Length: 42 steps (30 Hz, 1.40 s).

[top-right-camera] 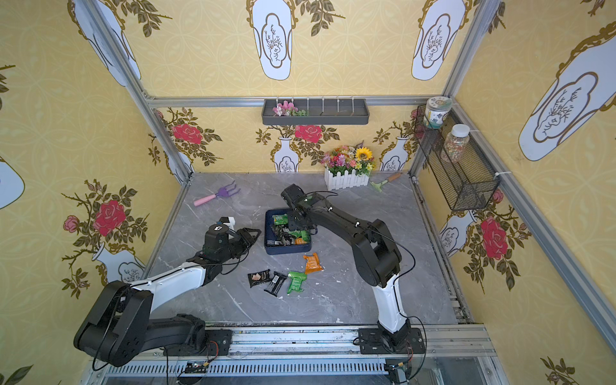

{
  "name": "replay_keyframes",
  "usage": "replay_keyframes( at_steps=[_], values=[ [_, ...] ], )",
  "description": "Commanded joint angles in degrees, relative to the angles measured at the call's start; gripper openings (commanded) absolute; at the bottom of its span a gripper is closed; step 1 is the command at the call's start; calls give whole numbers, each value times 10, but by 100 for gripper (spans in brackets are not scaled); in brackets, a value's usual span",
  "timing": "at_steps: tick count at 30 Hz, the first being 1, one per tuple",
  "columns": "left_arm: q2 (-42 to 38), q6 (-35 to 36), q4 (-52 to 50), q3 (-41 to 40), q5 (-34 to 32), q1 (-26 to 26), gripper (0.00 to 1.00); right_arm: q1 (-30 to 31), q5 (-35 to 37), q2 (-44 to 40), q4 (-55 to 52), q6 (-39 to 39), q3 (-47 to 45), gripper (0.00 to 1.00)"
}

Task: Take the cookies out of the storage box
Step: Pick up the cookie from the storage box.

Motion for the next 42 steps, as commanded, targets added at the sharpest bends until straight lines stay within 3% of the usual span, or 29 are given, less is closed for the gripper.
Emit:
replay_keyframes(
  at_steps=[1,10,23,27,42],
  values=[
    [0,11,-6,2,-2,1,46,0,17,10,-24,-16,-3,55],
    [-5,11,-7,1,-3,1,45,0,9,34,-20,-25,10,46],
    [-3,3,-5,5,-6,1,45,0,6,29,-13,-31,11,11],
    [-6,1,-4,5,-5,1,45,2,0,9,-10,-38,9,5],
    [14,21,-16,26,1,1,45,-9,3,-134,2,-50,-47,2]
  ],
)
